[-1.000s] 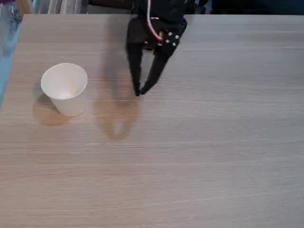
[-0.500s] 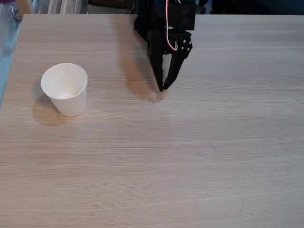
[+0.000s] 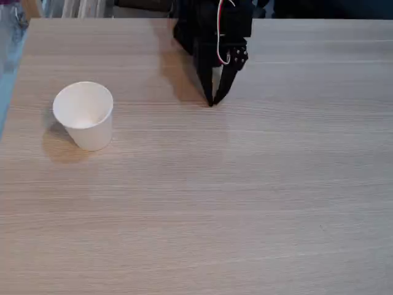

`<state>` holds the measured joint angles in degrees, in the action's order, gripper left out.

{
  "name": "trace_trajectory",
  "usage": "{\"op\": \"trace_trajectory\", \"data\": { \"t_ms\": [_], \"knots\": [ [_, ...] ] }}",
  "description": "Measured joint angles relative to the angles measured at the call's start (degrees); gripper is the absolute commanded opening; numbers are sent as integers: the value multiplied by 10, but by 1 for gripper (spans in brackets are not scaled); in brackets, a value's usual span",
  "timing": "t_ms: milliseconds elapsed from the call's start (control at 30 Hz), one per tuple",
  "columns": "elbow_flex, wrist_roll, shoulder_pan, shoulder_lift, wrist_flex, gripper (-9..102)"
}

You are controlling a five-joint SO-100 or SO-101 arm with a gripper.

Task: Grasp a block and put it in the bin.

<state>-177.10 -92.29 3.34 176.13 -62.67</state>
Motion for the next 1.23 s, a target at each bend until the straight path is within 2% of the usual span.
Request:
{"op": "trace_trajectory", "data": {
  "t_ms": [133,367,1233],
  "knots": [
    [0,0,7,61,-83,0],
    [-2,4,0,132,-134,0],
    [-2,4,-3,144,-137,5]
  ]
}}
